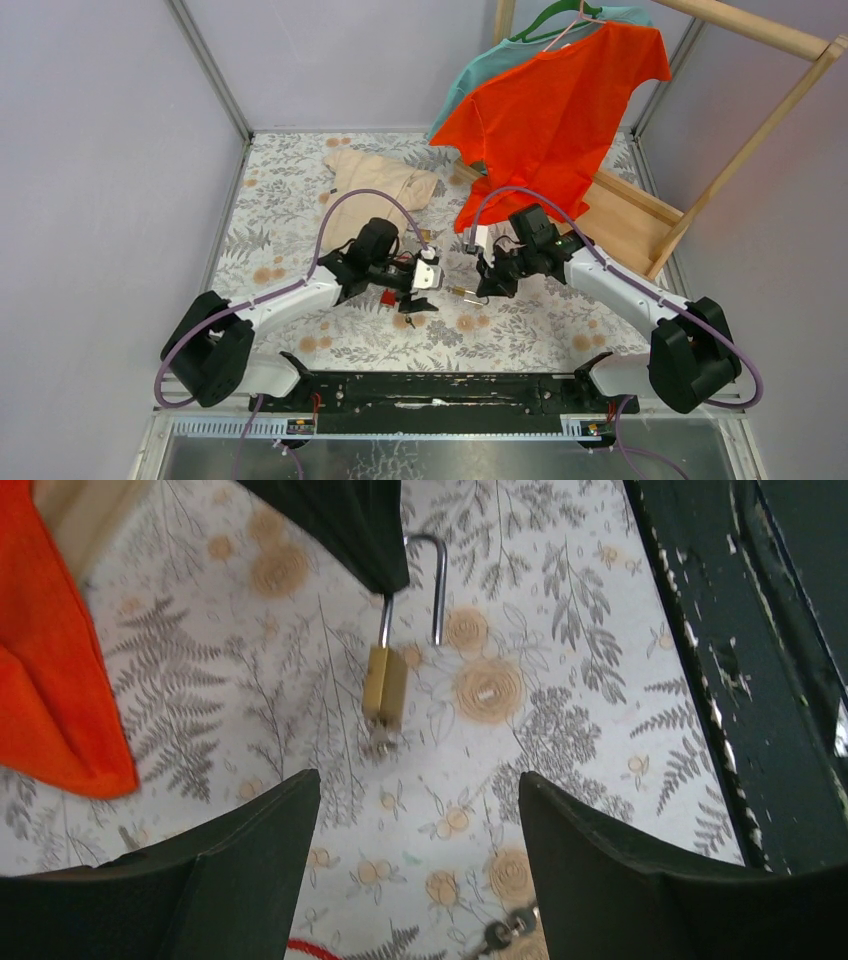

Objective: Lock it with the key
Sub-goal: Pick up the lock from the center of the board.

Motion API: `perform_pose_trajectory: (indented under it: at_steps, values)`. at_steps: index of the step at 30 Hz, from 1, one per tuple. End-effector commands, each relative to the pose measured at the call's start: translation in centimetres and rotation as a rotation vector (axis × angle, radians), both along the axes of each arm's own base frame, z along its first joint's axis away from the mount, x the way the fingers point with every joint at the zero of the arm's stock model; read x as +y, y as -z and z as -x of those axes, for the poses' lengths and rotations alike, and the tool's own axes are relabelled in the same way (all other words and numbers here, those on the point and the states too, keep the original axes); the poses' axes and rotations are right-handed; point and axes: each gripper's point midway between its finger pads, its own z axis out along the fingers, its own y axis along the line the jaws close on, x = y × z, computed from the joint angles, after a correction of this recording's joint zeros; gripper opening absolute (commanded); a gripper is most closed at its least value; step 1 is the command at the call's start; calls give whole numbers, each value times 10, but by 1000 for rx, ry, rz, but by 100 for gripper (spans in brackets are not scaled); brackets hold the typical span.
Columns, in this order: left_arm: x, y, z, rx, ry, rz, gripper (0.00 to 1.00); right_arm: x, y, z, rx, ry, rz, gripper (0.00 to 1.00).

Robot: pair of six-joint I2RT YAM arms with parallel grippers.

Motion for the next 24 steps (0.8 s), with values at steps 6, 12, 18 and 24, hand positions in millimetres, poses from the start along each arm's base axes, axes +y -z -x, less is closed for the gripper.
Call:
perform_pose_trajectory:
  at_steps: [6,12,18,24]
  values:
    - [-39,-21,-10,-48,20,118,73,23,-44,-2,-10,-12,-144,0]
    - [-50,-15,-10,-33,29,116,64,22,-46,1,-18,-11,-156,0]
    - [-57,-13,-12,-7,24,114,54,19,-40,5,-14,-10,-154,0]
    - [-59,-15,-14,-1,19,103,33,18,-38,5,-18,-10,-148,0]
